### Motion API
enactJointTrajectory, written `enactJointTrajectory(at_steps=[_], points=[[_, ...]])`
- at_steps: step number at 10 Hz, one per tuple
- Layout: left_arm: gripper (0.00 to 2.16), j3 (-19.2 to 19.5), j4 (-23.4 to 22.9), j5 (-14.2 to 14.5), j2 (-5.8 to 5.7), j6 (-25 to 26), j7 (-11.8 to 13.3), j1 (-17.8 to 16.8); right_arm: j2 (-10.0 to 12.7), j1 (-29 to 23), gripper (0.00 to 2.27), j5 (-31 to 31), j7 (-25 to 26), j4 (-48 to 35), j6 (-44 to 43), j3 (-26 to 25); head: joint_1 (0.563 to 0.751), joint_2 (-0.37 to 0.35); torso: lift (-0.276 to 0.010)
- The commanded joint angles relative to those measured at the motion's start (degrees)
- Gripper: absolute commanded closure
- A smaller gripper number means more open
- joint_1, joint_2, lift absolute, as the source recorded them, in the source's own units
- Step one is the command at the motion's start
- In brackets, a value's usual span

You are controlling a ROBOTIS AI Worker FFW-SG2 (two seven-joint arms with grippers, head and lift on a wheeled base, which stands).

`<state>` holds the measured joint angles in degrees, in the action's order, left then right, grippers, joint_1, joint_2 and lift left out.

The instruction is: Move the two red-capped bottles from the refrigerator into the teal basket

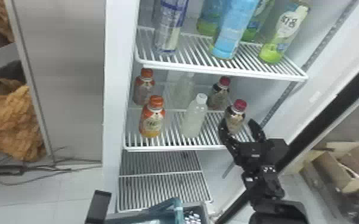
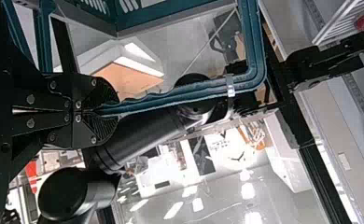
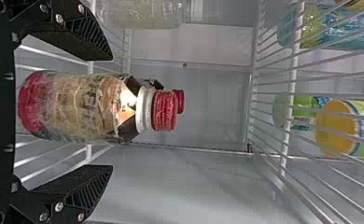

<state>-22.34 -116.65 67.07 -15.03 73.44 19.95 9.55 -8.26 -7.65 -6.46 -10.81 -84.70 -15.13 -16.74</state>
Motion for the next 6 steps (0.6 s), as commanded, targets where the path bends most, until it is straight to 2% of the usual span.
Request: enactJointTrajectory(at_steps=[1,5,6], points=[[1.13,-0.1,0.0,0.0,0.0,0.0,0.0,-0.1,-0.4,1.3,0.19,0.7,0.0,0.4,2.1,0.7,0.695,-0.35,-0.228],[1.13,-0.2,0.0,0.2,0.0,0.0,0.0,-0.1,-0.4,4.4,0.21,1.9,0.1,1.8,5.3,0.7,0.695,-0.35,-0.228],[1.13,-0.2,0.0,0.2,0.0,0.0,0.0,-0.1,-0.4,4.6,0.31,1.4,0.1,1.5,7.3,0.7,0.695,-0.35,-0.228]])
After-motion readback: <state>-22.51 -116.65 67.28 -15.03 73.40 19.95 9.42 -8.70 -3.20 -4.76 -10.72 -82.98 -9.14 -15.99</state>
